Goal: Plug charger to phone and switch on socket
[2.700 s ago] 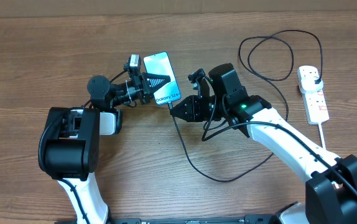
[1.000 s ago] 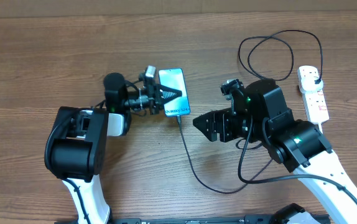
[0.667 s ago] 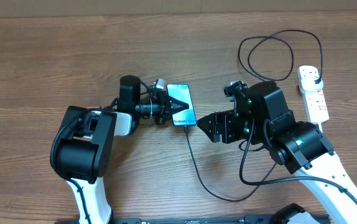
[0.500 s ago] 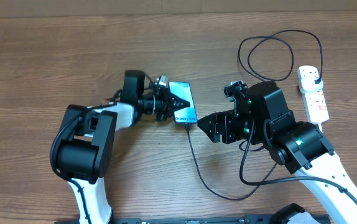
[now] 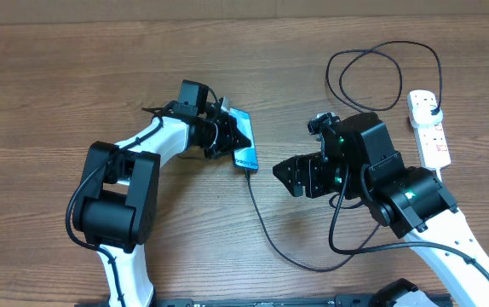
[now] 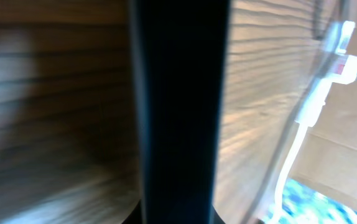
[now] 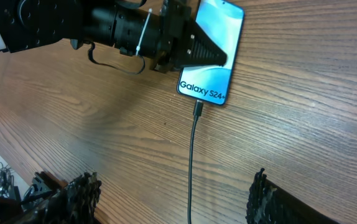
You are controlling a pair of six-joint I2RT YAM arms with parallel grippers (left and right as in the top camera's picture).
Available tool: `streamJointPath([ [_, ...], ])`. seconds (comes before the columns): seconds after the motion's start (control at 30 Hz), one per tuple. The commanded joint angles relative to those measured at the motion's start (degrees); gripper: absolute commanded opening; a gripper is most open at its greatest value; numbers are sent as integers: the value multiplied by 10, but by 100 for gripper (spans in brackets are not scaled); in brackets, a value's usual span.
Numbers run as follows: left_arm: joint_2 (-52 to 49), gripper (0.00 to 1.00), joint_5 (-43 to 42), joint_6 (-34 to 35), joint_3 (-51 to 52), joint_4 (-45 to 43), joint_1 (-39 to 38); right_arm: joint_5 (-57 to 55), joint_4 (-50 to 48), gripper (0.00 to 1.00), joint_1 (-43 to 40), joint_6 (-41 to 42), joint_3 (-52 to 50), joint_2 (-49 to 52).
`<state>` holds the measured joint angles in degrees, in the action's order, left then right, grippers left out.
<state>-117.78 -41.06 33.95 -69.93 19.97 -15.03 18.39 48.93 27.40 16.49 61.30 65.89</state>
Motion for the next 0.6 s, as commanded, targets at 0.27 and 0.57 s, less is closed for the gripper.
streamJointPath([
  [0.27, 13, 23, 68, -42, -16, 24, -8, -8, 6, 77, -2, -5, 6, -7],
  [0.57, 13, 36, 91, -42, -16, 53, -8, -8, 11, 77, -2, -5, 6, -7],
])
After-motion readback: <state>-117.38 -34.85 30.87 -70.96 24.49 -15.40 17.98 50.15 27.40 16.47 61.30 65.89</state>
